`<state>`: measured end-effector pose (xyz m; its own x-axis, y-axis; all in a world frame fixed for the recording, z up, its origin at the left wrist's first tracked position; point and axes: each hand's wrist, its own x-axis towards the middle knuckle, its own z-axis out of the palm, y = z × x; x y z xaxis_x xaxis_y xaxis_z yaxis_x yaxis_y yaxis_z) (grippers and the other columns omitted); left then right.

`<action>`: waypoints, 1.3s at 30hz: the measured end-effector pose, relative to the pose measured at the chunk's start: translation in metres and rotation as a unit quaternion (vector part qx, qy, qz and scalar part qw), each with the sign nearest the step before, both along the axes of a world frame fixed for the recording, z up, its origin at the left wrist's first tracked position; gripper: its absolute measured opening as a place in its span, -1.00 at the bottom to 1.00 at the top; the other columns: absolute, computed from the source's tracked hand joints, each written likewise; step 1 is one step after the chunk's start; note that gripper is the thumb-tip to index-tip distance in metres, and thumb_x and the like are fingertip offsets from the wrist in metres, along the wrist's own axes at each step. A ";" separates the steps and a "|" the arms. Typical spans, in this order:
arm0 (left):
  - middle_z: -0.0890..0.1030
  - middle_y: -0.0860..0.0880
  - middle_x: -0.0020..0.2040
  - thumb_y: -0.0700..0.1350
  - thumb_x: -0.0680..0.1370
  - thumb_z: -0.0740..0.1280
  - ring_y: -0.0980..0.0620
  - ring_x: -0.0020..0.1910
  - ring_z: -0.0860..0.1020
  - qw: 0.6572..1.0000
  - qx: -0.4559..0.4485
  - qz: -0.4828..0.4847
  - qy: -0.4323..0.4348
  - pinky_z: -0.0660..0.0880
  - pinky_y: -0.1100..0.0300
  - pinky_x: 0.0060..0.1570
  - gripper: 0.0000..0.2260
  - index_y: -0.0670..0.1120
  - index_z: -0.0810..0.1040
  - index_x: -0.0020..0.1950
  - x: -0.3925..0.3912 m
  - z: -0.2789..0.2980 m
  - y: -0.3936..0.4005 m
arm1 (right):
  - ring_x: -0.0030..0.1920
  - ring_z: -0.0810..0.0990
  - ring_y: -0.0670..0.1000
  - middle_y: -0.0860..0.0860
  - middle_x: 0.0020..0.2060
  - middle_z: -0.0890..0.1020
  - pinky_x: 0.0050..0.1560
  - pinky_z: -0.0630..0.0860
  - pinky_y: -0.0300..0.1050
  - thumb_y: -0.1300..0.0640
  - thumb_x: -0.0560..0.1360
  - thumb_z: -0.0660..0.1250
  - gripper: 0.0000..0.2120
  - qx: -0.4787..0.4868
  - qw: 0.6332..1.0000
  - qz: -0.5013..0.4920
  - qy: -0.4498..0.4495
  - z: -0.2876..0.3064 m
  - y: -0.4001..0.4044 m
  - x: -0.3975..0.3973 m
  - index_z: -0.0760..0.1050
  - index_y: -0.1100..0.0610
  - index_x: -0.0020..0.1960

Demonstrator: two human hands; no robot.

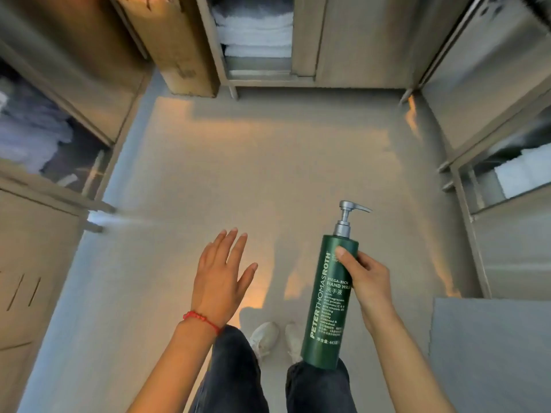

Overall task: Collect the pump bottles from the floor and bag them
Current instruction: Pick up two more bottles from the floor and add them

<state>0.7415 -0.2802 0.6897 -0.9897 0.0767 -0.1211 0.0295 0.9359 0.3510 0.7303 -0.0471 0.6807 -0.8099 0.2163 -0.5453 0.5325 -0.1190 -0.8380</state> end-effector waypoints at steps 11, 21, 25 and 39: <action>0.51 -0.24 0.25 0.19 0.56 -0.12 -0.27 0.23 0.47 0.956 -0.035 0.289 -0.043 0.36 -0.19 0.17 -0.41 -0.19 0.43 0.29 0.139 0.021 -0.048 | -0.41 0.62 -0.14 -0.08 -0.41 0.69 -0.45 0.48 -0.34 0.07 0.33 0.45 -0.90 -0.009 0.956 0.293 0.019 0.025 -0.109 -0.003 0.62 0.10 -0.23; 0.49 -0.28 0.26 0.22 0.55 -0.15 -0.30 0.25 0.43 0.843 -0.006 0.535 -0.048 0.34 -0.24 0.20 -0.35 -0.23 0.43 0.28 0.315 0.023 -0.113 | -0.48 0.57 -0.14 -0.07 -0.49 0.65 -0.48 0.47 -0.34 0.07 0.35 0.43 -0.88 -0.004 0.853 0.523 0.006 0.017 -0.257 0.096 0.60 0.11 -0.28; 0.46 -0.27 0.29 0.24 0.54 -0.16 -0.29 0.29 0.39 0.807 0.013 0.589 -0.042 0.33 -0.19 0.24 -0.32 -0.24 0.41 0.29 0.377 0.014 -0.144 | -0.43 0.61 -0.13 -0.06 -0.43 0.68 -0.46 0.48 -0.35 0.06 0.34 0.44 -0.88 -0.006 0.826 0.563 0.000 0.007 -0.308 0.144 0.61 0.11 -0.22; 0.51 -0.31 0.23 0.16 0.54 0.00 -0.34 0.20 0.46 0.789 0.012 0.611 -0.065 0.39 -0.19 0.16 -0.43 -0.27 0.46 0.23 0.479 -0.032 -0.288 | -0.37 0.64 -0.10 -0.04 -0.37 0.70 -0.41 0.50 -0.35 0.01 0.34 0.42 -0.83 0.013 0.797 0.603 -0.027 -0.035 -0.450 0.232 0.63 0.11 -0.19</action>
<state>1.2207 -0.5685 0.6574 -0.3046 -0.9217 -0.2402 -0.9277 0.2300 0.2941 0.9618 -0.4973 0.6460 -0.4130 -0.6895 -0.5950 0.2828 0.5239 -0.8035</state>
